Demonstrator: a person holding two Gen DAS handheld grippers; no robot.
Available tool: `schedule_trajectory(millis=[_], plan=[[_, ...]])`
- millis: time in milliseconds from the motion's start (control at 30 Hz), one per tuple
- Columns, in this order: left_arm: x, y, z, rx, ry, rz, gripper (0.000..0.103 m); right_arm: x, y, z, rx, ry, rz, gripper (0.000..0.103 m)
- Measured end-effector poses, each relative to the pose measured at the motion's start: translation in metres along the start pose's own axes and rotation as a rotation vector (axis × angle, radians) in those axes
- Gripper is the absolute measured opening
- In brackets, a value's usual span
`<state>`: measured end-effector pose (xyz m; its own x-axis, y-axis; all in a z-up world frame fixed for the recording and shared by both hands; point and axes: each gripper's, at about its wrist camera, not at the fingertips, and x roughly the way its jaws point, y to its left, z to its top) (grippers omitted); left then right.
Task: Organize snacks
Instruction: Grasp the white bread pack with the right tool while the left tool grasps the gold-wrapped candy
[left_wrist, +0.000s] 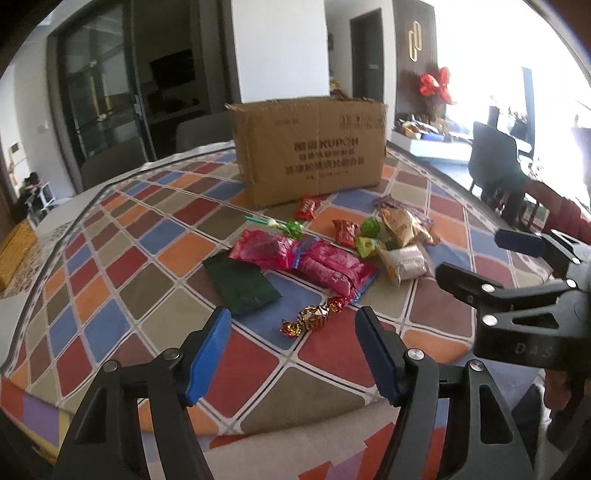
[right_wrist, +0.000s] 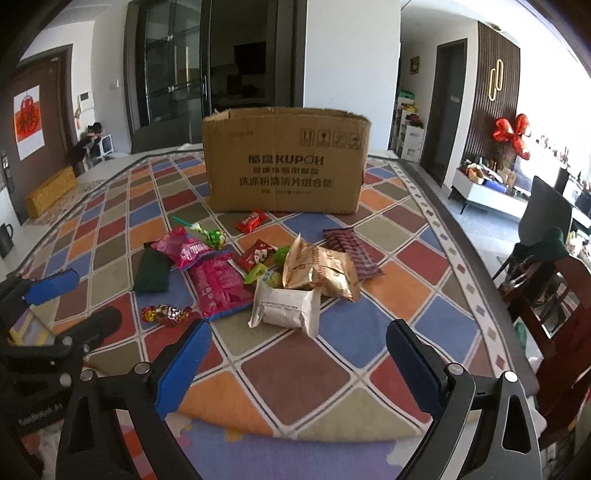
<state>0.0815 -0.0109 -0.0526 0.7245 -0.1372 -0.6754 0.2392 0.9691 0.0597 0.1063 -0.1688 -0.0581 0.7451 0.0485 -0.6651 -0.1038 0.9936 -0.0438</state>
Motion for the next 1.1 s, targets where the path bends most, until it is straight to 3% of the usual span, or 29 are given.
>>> schedule_trajectory(millis=[200, 600, 1100], plan=[[0.027, -0.002, 0.001, 0.047, 0.043, -0.033, 0.064, 0.027, 0.005, 0.003, -0.008, 0.051, 0.021, 0.092], [0.063, 0.004, -0.001, 0.020, 0.130, -0.130, 0.050, 0.067, 0.006, 0.007, 0.016, 0.121, 0.026, 0.088], [0.074, 0.003, 0.004, -0.033, 0.148, -0.182, 0.031, 0.092, 0.003, 0.009, 0.073, 0.175, 0.049, 0.075]])
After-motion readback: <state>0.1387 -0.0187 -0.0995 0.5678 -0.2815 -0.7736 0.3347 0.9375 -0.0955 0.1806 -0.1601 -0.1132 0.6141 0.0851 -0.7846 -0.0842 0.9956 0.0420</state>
